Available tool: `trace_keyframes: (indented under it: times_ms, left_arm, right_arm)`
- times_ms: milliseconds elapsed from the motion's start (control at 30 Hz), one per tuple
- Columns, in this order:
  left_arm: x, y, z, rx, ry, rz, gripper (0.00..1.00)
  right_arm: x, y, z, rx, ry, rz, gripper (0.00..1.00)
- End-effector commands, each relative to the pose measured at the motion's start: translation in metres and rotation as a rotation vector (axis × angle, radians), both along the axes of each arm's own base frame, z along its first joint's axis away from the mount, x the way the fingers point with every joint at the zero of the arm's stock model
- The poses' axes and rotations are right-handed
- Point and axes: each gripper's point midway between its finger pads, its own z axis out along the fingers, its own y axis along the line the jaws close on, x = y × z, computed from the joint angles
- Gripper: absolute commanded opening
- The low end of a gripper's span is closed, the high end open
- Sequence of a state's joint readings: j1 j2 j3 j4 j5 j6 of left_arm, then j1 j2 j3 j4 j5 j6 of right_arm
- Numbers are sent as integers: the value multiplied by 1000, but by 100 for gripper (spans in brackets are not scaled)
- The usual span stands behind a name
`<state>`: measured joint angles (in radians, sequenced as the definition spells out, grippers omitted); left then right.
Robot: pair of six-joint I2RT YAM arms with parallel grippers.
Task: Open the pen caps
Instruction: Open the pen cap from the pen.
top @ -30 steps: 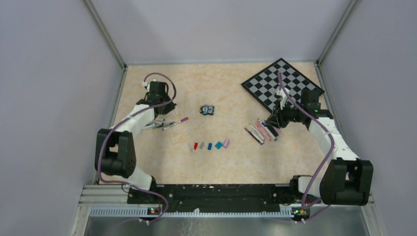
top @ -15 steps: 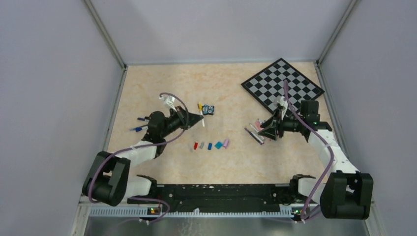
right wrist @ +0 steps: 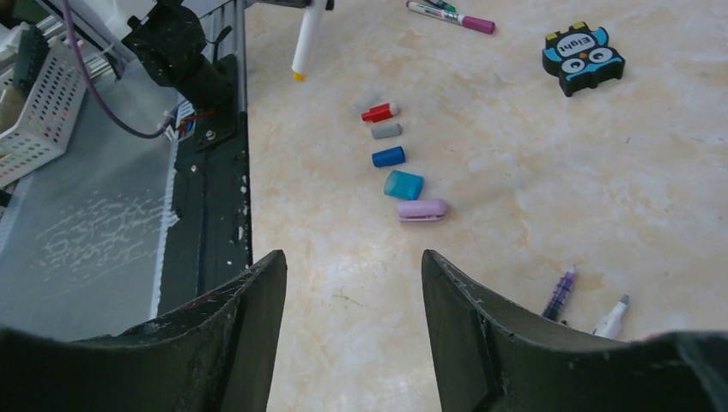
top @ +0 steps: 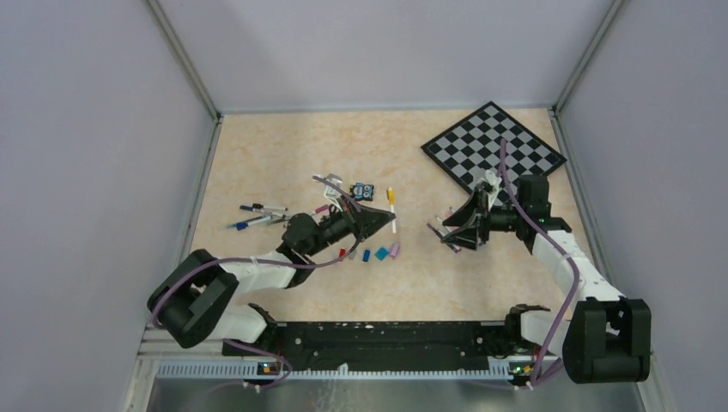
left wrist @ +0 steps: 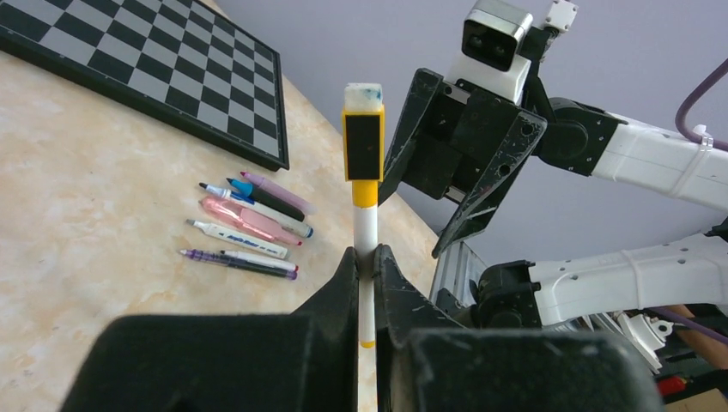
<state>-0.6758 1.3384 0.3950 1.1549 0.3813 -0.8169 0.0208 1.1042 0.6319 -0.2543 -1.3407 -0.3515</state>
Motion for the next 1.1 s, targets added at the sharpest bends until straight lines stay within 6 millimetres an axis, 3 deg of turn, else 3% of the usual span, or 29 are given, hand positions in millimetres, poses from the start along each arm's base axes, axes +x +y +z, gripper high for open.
trace_keyframes:
  times_ms: [0,300,800,933,1067]
  left_arm:
    - [-1,-17,33,-67,-122,25,0]
    - [-9,-46,39,-83,-183,58,0]
    - [-21,-83,37,-128,-183,42,0]
    - [-22,-87,37,-130,-184,36,0]
    - [-23,-90,35,-129,-181,34,0]
  right_arm:
    - [-4,13,7,41,1,65,60]
    - [-2,27,5,55,84,59,66]
    - [-8,45,9,85,123,93,66]
    - [-6,46,9,82,124,80,61]
    - [-5,47,13,88,123,76,44]
